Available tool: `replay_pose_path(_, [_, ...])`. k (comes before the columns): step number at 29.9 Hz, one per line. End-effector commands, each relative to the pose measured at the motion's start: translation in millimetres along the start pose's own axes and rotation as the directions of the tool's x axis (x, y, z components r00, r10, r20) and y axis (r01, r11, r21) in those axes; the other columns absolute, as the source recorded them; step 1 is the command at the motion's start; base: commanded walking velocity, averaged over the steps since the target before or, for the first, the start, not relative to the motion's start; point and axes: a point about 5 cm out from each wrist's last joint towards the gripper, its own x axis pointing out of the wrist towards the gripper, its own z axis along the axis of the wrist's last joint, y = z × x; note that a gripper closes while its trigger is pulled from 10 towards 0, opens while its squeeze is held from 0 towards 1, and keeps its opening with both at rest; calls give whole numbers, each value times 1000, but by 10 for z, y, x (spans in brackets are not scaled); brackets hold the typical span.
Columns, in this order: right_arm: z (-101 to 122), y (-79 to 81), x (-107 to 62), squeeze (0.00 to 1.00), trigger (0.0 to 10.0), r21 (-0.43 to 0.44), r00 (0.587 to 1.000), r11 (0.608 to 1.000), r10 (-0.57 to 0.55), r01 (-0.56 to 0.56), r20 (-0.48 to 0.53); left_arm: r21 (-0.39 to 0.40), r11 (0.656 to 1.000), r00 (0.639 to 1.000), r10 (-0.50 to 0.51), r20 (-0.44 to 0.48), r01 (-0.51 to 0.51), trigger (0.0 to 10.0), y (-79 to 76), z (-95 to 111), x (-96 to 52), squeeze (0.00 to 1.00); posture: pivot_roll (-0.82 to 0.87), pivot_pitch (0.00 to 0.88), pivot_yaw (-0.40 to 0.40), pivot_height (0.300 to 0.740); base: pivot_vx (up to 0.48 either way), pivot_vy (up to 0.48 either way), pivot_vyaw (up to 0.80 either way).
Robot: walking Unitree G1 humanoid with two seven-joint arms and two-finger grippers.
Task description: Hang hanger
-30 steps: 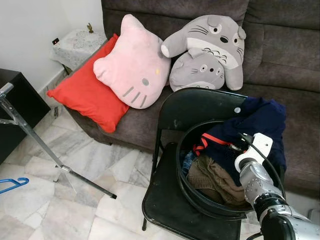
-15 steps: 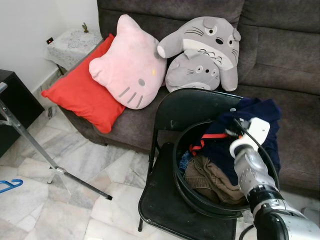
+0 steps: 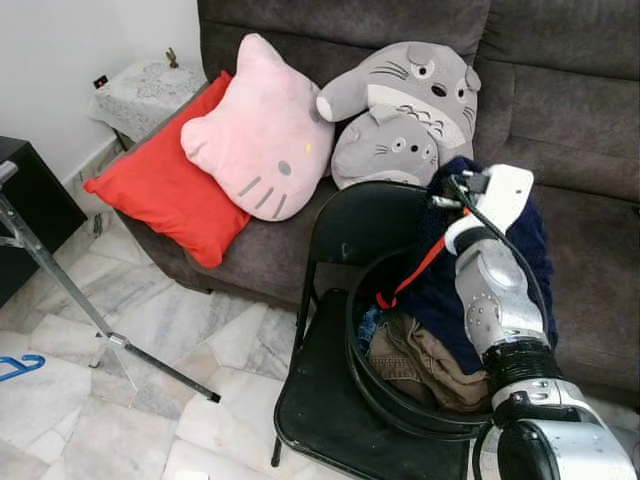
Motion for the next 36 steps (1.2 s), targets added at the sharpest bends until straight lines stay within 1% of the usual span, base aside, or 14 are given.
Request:
replay_pose_path(1, [149,105,25,0,0,-11,998,999,35,-35,55,-6,1000,997,-16,-75,16,10000,-76,-185,-30,0,-40,130,-11,740,0,0,0])
replay_pose_path(9, [357,212,40,0,0,-17,989,997,75,-73,128,-6,1000,997,-22,-72,21,10000,-126,-165,-19,0,-43,112,-14,740,0,0,0])
replay_pose_path(13, [591,276,87,0,0,-74,974,993,101,-88,202,-4,1000,998,-22,-63,22,10000,-138,-133,-9,0,-45,103,-13,740,0,0,0])
replay_pose_path(15, [629,292,89,0,0,-86,972,992,108,-91,210,-6,1000,998,-21,-62,21,10000,-137,-128,-8,0,-45,104,-14,740,0,0,0])
replay_pose_path(16, [731,336,107,0,0,-111,964,989,124,-100,236,-8,1000,998,-18,-58,18,10000,-131,-115,-5,0,-46,111,-14,740,0,0,0])
replay_pose_path(19, [884,402,114,0,0,-148,946,983,150,-111,288,-14,1000,999,-7,-51,7,10000,-109,-96,-2,0,-48,119,-14,740,0,0,0])
replay_pose_path(21, [910,419,107,0,0,-154,941,981,159,-117,297,-17,1000,999,-2,-49,2,10000,-95,-92,-2,0,-49,122,-14,740,0,0,0])
replay_pose_path(24, [872,412,80,0,0,-153,944,981,162,-122,288,-20,1000,999,8,-47,-9,10000,-34,-95,-11,0,-49,122,-14,740,0,0,0])
replay_pose_path(25, [746,358,54,0,0,-149,958,983,145,-110,249,-25,1000,999,17,-48,-18,10000,10,-107,-19,0,-49,128,-13,740,0,0,0])
replay_pose_path(28, [554,259,3,0,0,-109,979,991,94,-75,183,-41,999,998,29,-49,-31,10000,69,-128,-34,0,-46,139,-14,740,0,0,0])
replay_pose_path(29, [384,175,-67,0,0,-71,991,997,46,-37,126,-49,998,998,36,-53,-39,10000,113,-149,-46,0,-46,139,-14,740,0,0,0])
replay_pose_path(31, [227,100,-152,0,0,-43,997,999,-1,4,72,-54,998,998,41,-56,-44,10000,156,-170,-59,0,-48,148,-11,740,0,0,0])
replay_pose_path(32, [81,39,-256,0,0,-28,999,999,-46,47,22,-56,997,997,46,-59,-50,10000,198,-189,-73,0,-53,153,-9,740,0,0,0])
replay_pose_path(36, [-14,1,-336,0,0,-32,997,996,-79,78,-10,-57,997,997,50,-62,-54,10000,236,-202,-83,0,-57,159,-5,740,0,0,0])
